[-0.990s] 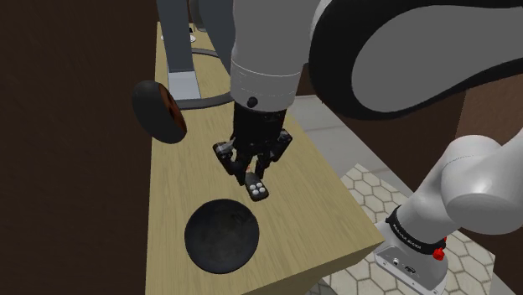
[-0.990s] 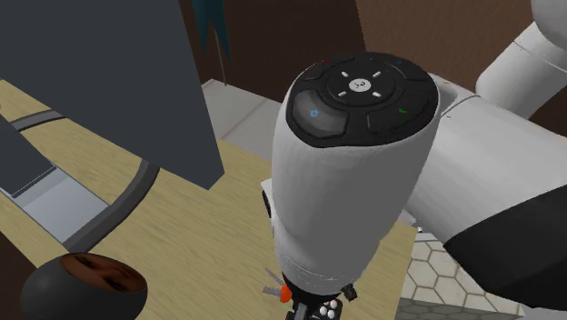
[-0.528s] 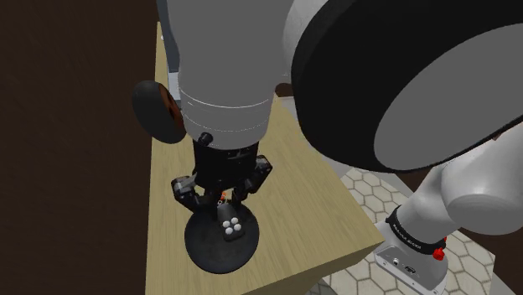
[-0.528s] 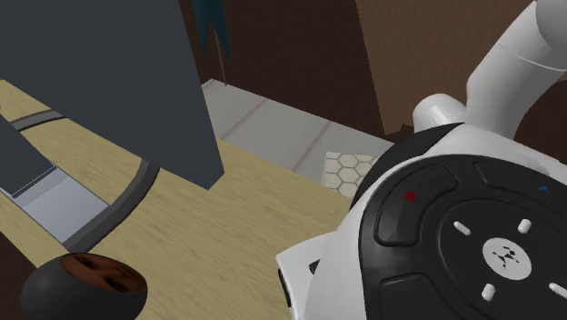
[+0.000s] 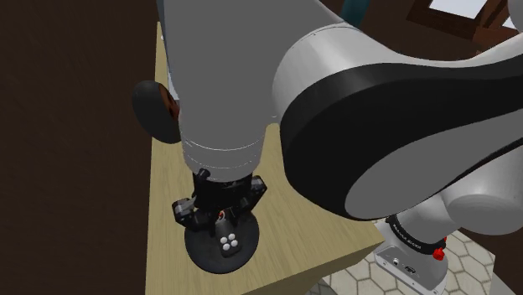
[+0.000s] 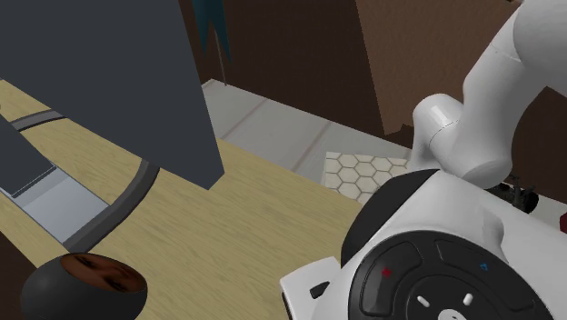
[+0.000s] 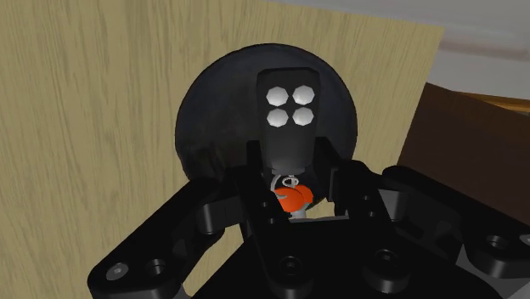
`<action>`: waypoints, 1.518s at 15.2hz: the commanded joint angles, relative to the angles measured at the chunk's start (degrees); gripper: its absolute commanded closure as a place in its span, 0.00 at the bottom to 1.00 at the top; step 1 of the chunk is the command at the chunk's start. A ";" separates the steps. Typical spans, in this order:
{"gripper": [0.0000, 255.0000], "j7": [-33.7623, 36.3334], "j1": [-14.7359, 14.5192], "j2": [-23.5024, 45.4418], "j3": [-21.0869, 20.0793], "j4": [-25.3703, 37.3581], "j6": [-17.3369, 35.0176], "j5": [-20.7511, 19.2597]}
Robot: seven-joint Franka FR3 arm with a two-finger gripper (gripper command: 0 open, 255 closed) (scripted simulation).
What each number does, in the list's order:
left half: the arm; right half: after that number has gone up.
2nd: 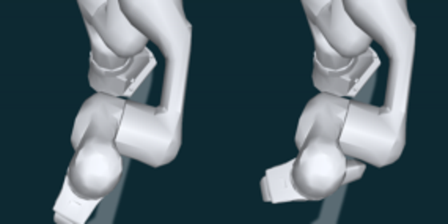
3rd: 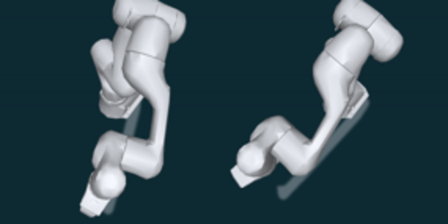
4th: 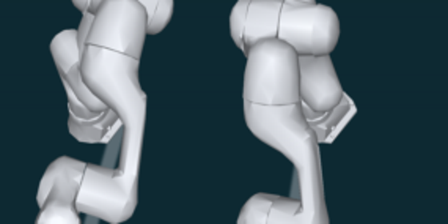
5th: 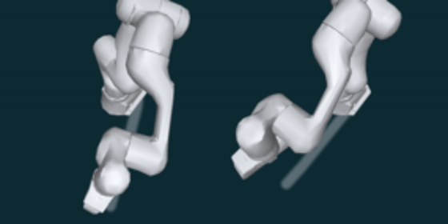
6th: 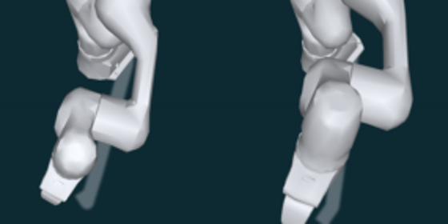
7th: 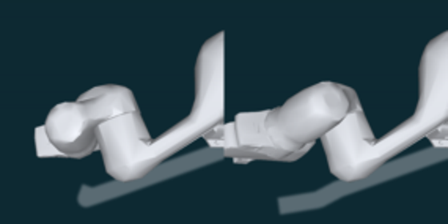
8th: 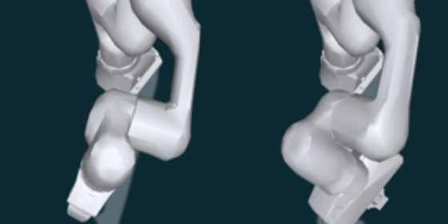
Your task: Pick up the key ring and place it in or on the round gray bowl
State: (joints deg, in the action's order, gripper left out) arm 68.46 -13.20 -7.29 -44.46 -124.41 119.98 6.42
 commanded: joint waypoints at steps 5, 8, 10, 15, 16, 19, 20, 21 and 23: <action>1.00 1.34 0.11 2.56 -0.77 -2.82 4.81 -1.79; 1.00 1.90 0.14 3.53 -0.99 -3.61 6.31 -2.55; 1.00 1.90 0.14 3.53 -0.98 -3.61 6.31 -2.55; 0.00 1.90 0.14 3.53 -0.98 -3.61 6.31 -2.55; 0.00 1.90 0.14 3.53 -0.98 -3.61 6.31 -2.55; 0.00 1.90 0.14 3.53 -0.98 -3.61 6.31 -2.55; 0.00 1.90 0.14 3.53 -0.98 -3.61 6.31 -2.55; 0.00 1.13 0.13 2.21 -0.71 -2.61 4.34 -1.52; 0.00 -0.11 0.09 -0.06 -0.05 -0.39 0.37 0.08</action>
State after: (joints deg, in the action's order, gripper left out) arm 68.86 -13.11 -6.45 -44.81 -125.92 122.25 5.86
